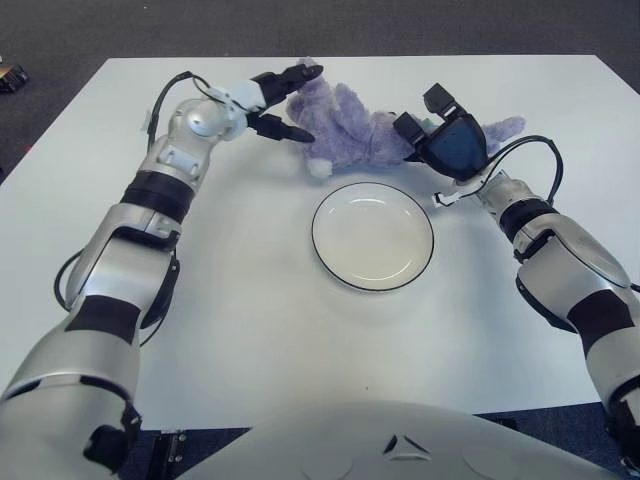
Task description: Put the doll into the plate.
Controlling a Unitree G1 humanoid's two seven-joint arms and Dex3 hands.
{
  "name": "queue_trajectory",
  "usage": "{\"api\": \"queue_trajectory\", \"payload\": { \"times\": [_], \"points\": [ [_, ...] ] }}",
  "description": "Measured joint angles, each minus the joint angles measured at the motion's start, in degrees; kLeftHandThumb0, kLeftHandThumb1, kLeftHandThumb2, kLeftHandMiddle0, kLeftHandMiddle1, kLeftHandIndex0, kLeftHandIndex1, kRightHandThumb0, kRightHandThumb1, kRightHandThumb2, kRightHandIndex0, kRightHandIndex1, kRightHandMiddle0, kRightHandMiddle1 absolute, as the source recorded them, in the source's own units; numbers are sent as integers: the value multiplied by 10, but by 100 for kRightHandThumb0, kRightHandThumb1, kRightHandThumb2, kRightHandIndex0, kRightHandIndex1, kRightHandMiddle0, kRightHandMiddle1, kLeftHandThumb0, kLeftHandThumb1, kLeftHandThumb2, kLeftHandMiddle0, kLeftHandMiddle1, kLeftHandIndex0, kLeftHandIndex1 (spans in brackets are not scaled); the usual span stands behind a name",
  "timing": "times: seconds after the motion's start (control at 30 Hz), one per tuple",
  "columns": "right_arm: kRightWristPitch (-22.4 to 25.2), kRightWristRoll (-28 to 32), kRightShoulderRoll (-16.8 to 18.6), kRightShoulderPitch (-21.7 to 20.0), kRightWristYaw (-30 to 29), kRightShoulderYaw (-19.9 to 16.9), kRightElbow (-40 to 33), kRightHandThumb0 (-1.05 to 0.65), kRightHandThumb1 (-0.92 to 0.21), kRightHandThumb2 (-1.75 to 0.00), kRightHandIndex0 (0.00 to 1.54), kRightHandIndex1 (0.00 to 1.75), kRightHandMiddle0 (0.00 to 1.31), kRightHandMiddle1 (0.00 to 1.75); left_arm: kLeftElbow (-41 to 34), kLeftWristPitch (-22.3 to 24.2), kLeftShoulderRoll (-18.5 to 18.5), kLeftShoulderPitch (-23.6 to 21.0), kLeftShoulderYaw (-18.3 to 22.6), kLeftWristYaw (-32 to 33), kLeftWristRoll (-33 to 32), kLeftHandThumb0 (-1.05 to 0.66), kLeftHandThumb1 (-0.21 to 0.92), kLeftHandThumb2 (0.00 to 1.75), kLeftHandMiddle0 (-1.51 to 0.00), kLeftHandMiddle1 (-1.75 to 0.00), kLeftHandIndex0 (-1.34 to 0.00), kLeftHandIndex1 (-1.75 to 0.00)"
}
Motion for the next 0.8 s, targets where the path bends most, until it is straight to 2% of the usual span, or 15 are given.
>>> {"api": "queue_trajectory", "payload": {
  "times": [0.07,0.13,0.27,0.37,0.5,0.6,0.8],
  "points": [
    [0,0,0,0,1,0,0,36,-73,-75,32,173,27,175,-7,9,-2,2,10,-4,-1,-77,90,1,-17,-1,-18,-3],
    [1,0,0,0,2,0,0,36,-73,-75,32,173,27,175,-11,11,-3,4,17,-9,-1,-76,91,22,-18,-1,-18,-3],
    [2,1,1,0,7,0,0,36,-73,-75,32,172,27,175,-17,5,-5,7,31,-22,0,-79,92,40,-19,-1,-19,-2],
    [3,2,1,0,11,0,0,36,-73,-75,33,172,27,175,-25,4,-6,7,41,-26,-1,-84,92,61,-20,-1,-19,-2],
    [4,3,1,0,15,0,0,36,-73,-75,33,172,28,175,-45,15,-6,6,50,-29,-1,-86,92,71,-22,-1,-19,-2],
    [4,4,1,0,19,0,0,36,-72,-75,33,172,28,175,-69,51,-6,4,57,-29,-9,-87,92,74,-23,-2,-18,-1],
    [5,5,1,0,22,0,0,36,-72,-76,34,172,28,175,-119,171,-3,-12,65,-26,-30,-90,92,74,-25,-2,-18,-1]
  ]
}}
